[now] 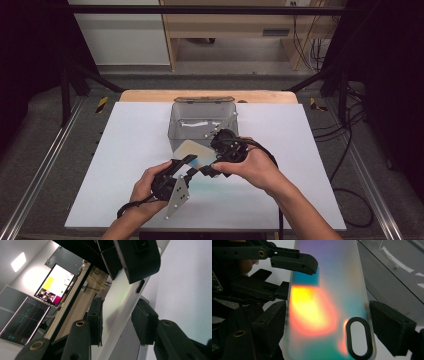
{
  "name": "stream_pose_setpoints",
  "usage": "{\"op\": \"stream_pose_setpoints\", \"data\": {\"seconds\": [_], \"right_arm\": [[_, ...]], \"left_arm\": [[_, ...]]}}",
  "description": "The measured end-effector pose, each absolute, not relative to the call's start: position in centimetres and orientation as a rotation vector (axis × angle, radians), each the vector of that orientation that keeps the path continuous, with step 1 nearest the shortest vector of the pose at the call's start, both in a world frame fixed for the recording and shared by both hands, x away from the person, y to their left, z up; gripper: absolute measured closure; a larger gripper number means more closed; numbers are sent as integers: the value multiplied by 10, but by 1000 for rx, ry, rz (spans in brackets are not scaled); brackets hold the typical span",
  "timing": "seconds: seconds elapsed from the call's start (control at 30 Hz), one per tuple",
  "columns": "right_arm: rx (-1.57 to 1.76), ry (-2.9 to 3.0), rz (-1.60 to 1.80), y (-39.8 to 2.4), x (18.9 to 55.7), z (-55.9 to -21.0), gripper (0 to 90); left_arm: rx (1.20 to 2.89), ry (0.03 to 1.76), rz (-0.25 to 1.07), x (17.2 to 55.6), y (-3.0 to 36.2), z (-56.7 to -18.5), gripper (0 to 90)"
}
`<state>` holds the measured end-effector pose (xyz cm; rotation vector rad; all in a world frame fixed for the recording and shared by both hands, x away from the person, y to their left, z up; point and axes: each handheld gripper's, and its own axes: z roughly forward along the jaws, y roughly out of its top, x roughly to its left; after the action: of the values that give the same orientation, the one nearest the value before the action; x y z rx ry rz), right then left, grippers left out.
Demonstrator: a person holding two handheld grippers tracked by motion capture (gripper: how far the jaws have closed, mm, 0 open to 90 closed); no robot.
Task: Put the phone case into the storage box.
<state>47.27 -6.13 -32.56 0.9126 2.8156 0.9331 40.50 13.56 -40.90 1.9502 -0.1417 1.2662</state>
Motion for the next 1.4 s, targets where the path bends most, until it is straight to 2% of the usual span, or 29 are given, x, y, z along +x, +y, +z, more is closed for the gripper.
{"op": "stream_pose_setpoints", "data": {"seconds": [1.4], "right_arm": [[889,2847,920,-54,473,-327,176]], "left_arm": [[1962,-189,1305,403,137,-412,693]]}}
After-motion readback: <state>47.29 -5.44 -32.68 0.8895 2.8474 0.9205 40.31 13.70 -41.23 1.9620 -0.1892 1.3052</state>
